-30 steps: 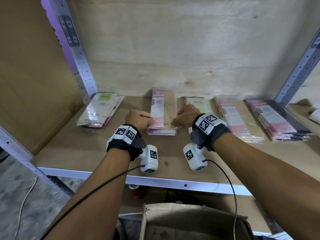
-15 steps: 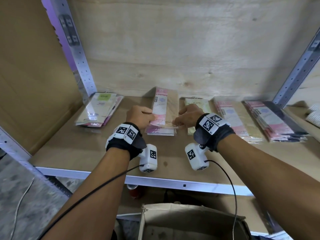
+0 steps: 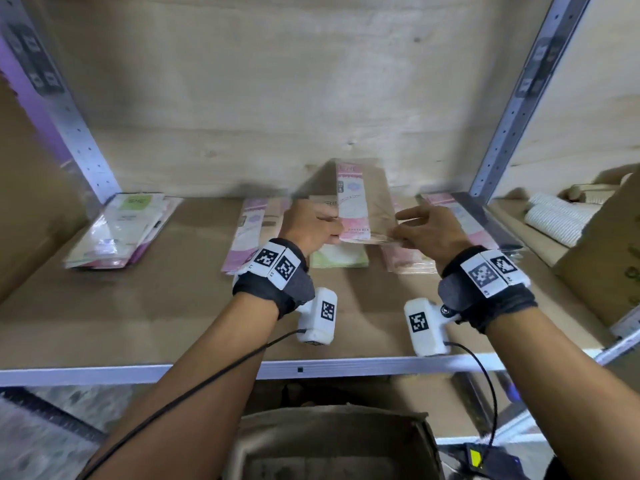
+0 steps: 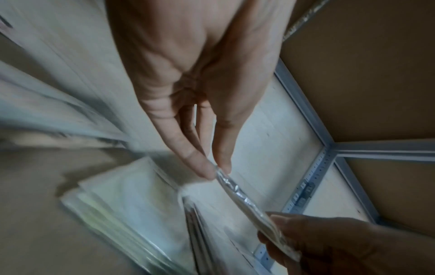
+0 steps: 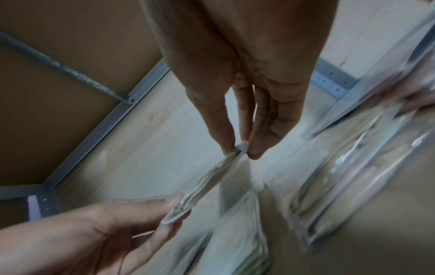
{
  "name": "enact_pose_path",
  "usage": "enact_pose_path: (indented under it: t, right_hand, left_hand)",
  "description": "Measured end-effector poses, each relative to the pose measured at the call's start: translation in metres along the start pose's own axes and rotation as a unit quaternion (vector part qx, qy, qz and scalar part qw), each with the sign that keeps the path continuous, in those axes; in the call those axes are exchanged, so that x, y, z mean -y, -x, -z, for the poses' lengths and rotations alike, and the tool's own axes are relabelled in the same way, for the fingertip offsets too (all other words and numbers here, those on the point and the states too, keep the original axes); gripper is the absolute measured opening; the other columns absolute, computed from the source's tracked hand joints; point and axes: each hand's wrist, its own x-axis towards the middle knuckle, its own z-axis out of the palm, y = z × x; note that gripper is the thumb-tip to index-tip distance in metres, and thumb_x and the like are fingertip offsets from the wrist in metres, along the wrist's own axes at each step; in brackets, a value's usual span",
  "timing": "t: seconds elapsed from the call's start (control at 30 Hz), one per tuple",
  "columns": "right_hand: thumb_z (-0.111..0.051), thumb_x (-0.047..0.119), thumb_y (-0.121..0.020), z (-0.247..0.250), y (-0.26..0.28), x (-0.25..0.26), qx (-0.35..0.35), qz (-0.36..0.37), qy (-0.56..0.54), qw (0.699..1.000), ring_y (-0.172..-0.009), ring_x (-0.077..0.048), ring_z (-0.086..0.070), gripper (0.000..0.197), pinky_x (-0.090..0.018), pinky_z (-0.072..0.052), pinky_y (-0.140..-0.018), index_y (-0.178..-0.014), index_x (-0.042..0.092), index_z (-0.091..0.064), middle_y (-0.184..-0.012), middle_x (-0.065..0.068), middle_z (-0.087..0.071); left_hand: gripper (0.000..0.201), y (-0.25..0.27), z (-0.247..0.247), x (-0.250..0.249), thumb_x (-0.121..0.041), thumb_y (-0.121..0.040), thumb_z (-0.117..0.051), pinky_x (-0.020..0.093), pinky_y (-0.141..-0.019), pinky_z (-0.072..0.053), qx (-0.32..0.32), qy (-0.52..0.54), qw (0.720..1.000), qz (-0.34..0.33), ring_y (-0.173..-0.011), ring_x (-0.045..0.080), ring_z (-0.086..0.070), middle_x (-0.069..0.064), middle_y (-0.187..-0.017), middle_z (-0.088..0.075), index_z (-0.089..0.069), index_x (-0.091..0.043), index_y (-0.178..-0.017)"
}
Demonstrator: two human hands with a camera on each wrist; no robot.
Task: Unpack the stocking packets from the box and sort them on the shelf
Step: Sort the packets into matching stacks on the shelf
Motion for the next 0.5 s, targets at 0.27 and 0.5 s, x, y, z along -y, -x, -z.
enact_pose_path:
  t: [0.27, 0.5]
  right_hand:
    - [-0.08, 0.02, -0.078, 0.05, -0.003, -0.02, -0.073, 0.015, 0.09, 0.993, -0.072, -0.009, -0.07, 0.03, -0.012, -0.051, -0.064, -0.107, 0.018, -0.073, -0.087, 0.003, -0.075]
    - [-0.08, 0.019, -0.079, 0.061, 0.001, -0.038, -0.057, -0.021, 0.13, 0.99, -0.091, -0.02, -0.068, 0.032, -0.037, -0.057, -0.09, -0.109, 0.014, -0.073, -0.103, -0.004, -0.073]
  left_hand:
    - [0.034, -0.005, -0.058, -0.019, 0.006, -0.078, -0.077, 0.041, -0.079, -0.062, 0.03, 0.008, 1.0, -0.002, -0.087, 0.027, -0.073, 0.017, -0.11, -0.071, -0.067, 0.007, -0.11]
    - [0.041, -0.003, -0.084, -0.017, 0.008, -0.072, -0.081, 0.04, -0.079, -0.063, 0.044, -0.013, 0.997, 0.058, -0.086, 0.029, -0.075, 0.022, -0.116, -0.069, -0.067, 0.008, -0.11]
